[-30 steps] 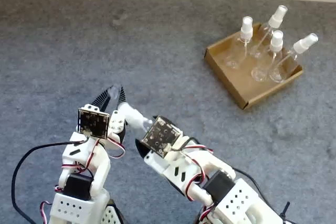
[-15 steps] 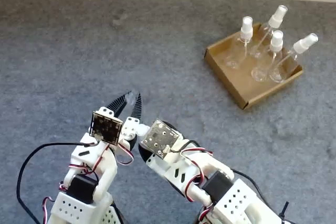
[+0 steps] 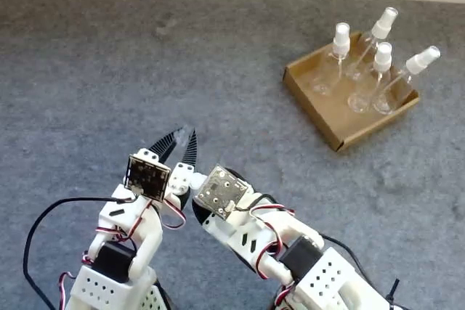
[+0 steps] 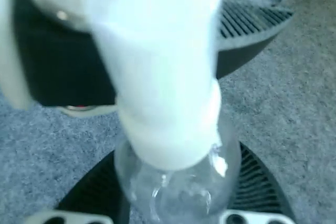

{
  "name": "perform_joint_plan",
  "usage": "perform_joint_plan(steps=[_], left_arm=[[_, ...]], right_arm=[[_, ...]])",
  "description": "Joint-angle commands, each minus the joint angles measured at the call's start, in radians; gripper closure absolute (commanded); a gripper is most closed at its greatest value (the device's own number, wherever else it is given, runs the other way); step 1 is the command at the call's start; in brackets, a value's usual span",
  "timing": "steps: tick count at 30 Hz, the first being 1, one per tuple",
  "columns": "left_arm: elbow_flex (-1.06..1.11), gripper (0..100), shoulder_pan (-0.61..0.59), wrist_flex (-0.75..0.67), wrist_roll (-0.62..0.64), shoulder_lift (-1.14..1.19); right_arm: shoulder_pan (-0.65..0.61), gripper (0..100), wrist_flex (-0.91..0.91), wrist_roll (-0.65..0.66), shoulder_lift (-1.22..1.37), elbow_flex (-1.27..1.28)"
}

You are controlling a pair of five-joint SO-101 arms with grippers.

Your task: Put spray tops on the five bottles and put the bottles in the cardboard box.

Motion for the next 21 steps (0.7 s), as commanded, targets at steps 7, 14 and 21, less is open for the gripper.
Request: perform_joint_plan(steps=[7,14,21], left_arm=[[0.018,100,0.024,0.049,-0.014,-0.015],[0.016,100,-0.094,0.048,-0.011,-0.015],[0.016,100,-0.097,0.048,-0.011,-0.015]], right_arm=[[0.010,85.3,0.001,0.008,-0.027,-0.013],[0.222,85.3,-0.001,0.011,-0.027,-0.013],[0.450,85.3,-0.087,0.012,-0.027,-0.015]])
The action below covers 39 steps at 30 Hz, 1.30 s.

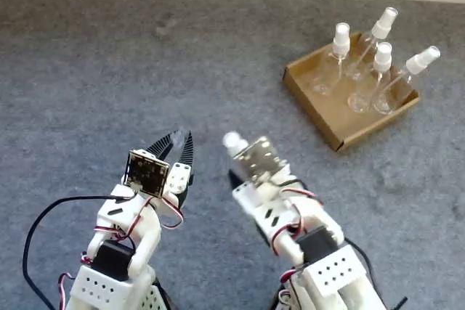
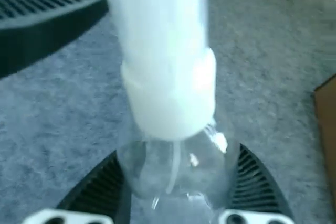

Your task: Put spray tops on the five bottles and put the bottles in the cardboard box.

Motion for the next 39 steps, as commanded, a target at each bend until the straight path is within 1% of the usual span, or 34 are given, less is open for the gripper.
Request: perform_joint_plan(steps=[1,5,9,13,19,30,32,36,39], left_arm=[[0.016,100,-0.018,0.002,-0.008,-0.016],[0.016,100,-0.015,0.003,-0.008,-0.016],[0.016,100,-0.013,0.003,-0.008,-0.016],[0.016,100,-0.013,0.005,-0.008,-0.016],[0.016,100,-0.013,0.005,-0.008,-0.016],[0.016,100,-0.013,0.006,-0.008,-0.015],[0.016,100,-0.013,0.006,-0.008,-0.015],[0.016,100,-0.013,0.006,-0.008,-0.015],[0.016,100,-0.013,0.006,-0.008,-0.015]], right_arm=[[0.142,85.3,-0.117,0.011,-0.021,-0.012],[0.288,85.3,-0.297,0.011,-0.021,-0.005],[0.400,85.3,-0.375,0.011,-0.015,-0.004],[0.483,85.3,-0.473,0.006,-0.010,-0.004],[0.519,85.3,-0.510,0.006,0.025,-0.012],[0.638,85.3,-0.532,0.006,0.412,-0.223],[0.642,85.3,-0.618,0.005,0.470,-0.239],[0.644,85.3,-0.846,0.005,0.581,-0.239],[0.644,85.3,-0.920,0.005,0.664,-0.239]])
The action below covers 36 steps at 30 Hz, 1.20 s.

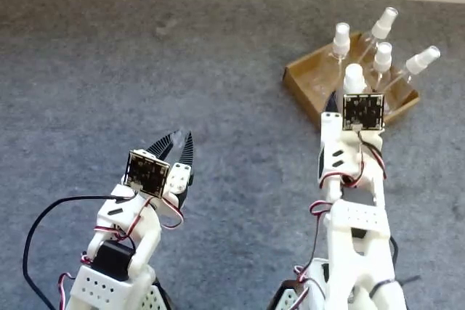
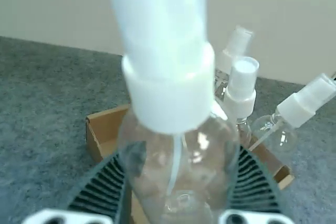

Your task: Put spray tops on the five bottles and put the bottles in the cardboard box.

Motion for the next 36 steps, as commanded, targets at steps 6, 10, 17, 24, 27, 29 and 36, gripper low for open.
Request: perform_joint_plan(steps=[6,10,17,24,27,29,36], left_arm=[[0.016,100,-0.015,0.003,-0.006,-0.015],[0.016,100,-0.015,0.003,-0.006,-0.015],[0.016,100,-0.013,0.005,-0.006,-0.015],[0.016,100,-0.013,0.005,-0.006,-0.015],[0.016,100,-0.013,0.005,-0.006,-0.015],[0.016,100,-0.013,0.005,-0.006,-0.015],[0.016,100,-0.013,0.005,-0.006,-0.015]], right_arm=[[0.016,85.3,-0.166,-0.049,0.229,-0.085],[0.031,85.3,-0.318,-0.172,0.335,-0.085],[0.087,85.3,-0.351,-0.186,0.493,-0.188],[0.096,85.3,-0.357,-0.186,0.631,-0.263],[0.096,85.3,-0.358,-0.186,0.674,-0.283],[0.094,85.3,-0.358,-0.186,0.694,-0.286],[0.094,85.1,-0.358,-0.186,0.745,-0.278]])
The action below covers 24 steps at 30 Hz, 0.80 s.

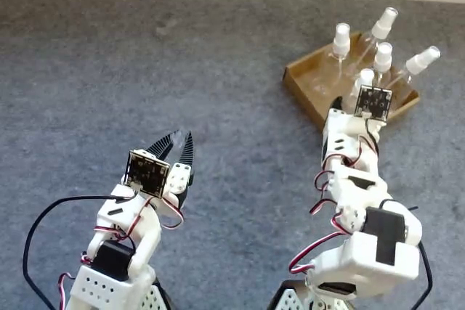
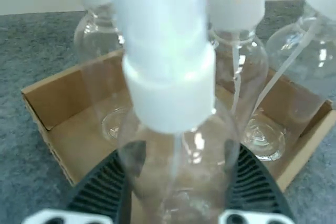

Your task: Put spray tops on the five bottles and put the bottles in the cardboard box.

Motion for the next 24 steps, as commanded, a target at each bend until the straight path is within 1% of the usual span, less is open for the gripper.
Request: perform_joint_plan(steps=[1,10,12,17,24], left_arm=[[0.016,100,-0.013,0.005,-0.006,-0.015],[0.016,100,-0.013,0.005,-0.006,-0.015],[0.016,100,-0.013,0.005,-0.006,-0.015],[0.016,100,-0.013,0.005,-0.008,-0.015],[0.016,100,-0.013,0.005,-0.008,-0.015]], right_arm=[[0.015,85.1,-0.022,-0.008,0.008,-0.047],[0.015,84.8,-0.022,-0.002,0.062,-0.048],[0.015,82.3,-0.022,-0.002,0.062,-0.048],[0.015,72.3,-0.022,-0.002,0.062,-0.045],[0.015,71.4,-0.016,0.000,0.059,-0.045]])
